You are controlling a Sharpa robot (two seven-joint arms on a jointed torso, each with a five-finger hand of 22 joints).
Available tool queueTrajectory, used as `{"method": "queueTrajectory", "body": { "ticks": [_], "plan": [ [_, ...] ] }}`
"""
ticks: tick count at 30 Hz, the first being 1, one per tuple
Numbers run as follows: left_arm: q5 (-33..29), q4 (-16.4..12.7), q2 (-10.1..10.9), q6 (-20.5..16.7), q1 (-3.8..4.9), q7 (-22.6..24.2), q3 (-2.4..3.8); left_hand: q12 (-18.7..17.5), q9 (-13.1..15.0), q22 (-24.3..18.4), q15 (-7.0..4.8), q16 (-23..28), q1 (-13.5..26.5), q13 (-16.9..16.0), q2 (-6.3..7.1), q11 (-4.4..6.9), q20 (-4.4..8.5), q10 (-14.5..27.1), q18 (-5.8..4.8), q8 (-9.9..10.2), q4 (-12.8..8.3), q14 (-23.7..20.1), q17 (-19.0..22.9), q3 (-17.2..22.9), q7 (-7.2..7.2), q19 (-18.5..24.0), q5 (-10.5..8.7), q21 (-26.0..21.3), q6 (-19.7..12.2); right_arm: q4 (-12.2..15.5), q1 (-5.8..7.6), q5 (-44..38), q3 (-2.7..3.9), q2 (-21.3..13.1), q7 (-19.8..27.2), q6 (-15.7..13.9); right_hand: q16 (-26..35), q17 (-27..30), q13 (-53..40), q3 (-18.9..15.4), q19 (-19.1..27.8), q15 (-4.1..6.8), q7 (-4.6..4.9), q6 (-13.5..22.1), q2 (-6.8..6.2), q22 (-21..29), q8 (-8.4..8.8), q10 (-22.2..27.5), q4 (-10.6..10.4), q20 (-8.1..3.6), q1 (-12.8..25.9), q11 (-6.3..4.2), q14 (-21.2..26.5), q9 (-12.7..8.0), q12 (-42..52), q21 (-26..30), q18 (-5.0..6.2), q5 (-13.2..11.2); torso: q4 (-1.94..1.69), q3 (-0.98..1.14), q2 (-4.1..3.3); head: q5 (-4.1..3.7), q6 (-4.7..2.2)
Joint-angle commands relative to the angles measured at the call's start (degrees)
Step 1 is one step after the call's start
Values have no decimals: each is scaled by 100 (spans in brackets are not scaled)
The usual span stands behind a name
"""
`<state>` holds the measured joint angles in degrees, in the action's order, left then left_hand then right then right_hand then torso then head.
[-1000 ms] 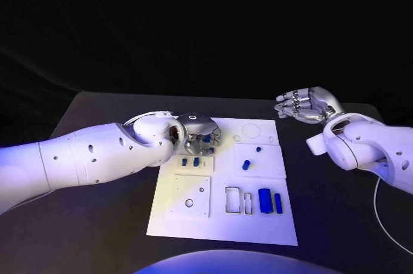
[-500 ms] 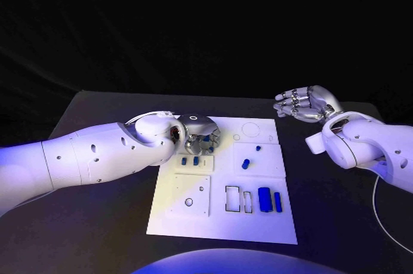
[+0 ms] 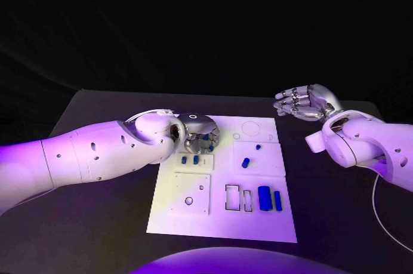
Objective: Assemble the parts on the task board
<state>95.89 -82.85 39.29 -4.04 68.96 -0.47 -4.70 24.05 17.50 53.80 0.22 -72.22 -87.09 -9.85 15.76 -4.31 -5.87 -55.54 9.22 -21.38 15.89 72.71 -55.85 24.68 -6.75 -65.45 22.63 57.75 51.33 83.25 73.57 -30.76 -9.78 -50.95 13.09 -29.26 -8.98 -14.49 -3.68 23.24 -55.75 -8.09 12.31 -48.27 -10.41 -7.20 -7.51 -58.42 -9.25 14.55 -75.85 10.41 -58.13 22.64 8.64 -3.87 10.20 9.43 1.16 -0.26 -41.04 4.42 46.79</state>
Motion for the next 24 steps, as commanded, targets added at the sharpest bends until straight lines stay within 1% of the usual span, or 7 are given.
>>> {"method": "queueTrajectory", "body": {
  "ticks": [1,3,6,13,18,24],
  "plan": [
    [25,24,-25,196,-12,-46,-12,-45,-7,46,34,-45,-75,18,-4,-37,-39,-40,-77,29,-16,19,-23,44,-6,-29,-34,57,26,7,-3,-55,0,8,52,87,29,6,3,-18,16,-27,215,36,31,6,37,6,9,10,42,44,-1,-5,-26,18,33,34,0,-1,-4,-1,7],
    [17,37,-45,194,-14,-28,-12,-47,-9,105,36,-84,-88,26,-24,-28,-49,-102,-83,39,-24,42,-46,58,-12,-59,-35,112,54,8,-3,-54,0,10,53,89,29,6,3,-18,16,-27,215,36,31,6,37,6,9,10,42,44,-1,-5,-26,18,33,34,3,-3,-4,1,10],
    [6,49,-64,179,-24,-1,-12,-61,-5,218,-2,-202,-119,44,-65,24,-38,-266,-88,51,-47,147,-154,88,-12,-113,-40,218,136,10,-3,-54,0,12,54,91,29,6,3,-18,16,-27,215,36,31,6,37,6,9,10,42,44,-1,-5,-26,18,33,34,4,-5,-6,2,17],
    [-9,58,-73,98,-48,61,-12,-172,35,549,-65,-456,-141,83,-153,106,17,-645,-152,26,-99,423,-440,121,23,-317,-45,526,409,10,-3,-54,0,13,54,94,31,9,2,-21,16,-27,215,34,35,12,38,4,9,11,46,44,-3,-6,-27,17,33,34,-5,-1,0,-1,33],
    [-15,70,-66,43,-52,70,-13,-264,45,684,-79,-542,-157,102,-179,117,32,-760,-179,40,-132,515,-548,138,25,-402,-46,649,476,9,-3,-54,0,15,54,95,31,9,2,-21,16,-27,215,34,35,12,38,4,9,11,46,44,-3,-6,-27,17,33,34,-2,0,2,-1,36],
    [-51,67,-52,-82,-55,103,-12,-437,44,739,-67,-570,-159,143,-179,99,31,-847,-189,94,-160,549,-543,169,-1,-425,-44,700,493,7,-3,-53,0,15,55,96,33,14,2,-23,15,-26,215,29,41,18,39,0,10,11,48,44,-8,-8,-28,16,34,35,-1,-1,2,-4,32]
  ]
}}
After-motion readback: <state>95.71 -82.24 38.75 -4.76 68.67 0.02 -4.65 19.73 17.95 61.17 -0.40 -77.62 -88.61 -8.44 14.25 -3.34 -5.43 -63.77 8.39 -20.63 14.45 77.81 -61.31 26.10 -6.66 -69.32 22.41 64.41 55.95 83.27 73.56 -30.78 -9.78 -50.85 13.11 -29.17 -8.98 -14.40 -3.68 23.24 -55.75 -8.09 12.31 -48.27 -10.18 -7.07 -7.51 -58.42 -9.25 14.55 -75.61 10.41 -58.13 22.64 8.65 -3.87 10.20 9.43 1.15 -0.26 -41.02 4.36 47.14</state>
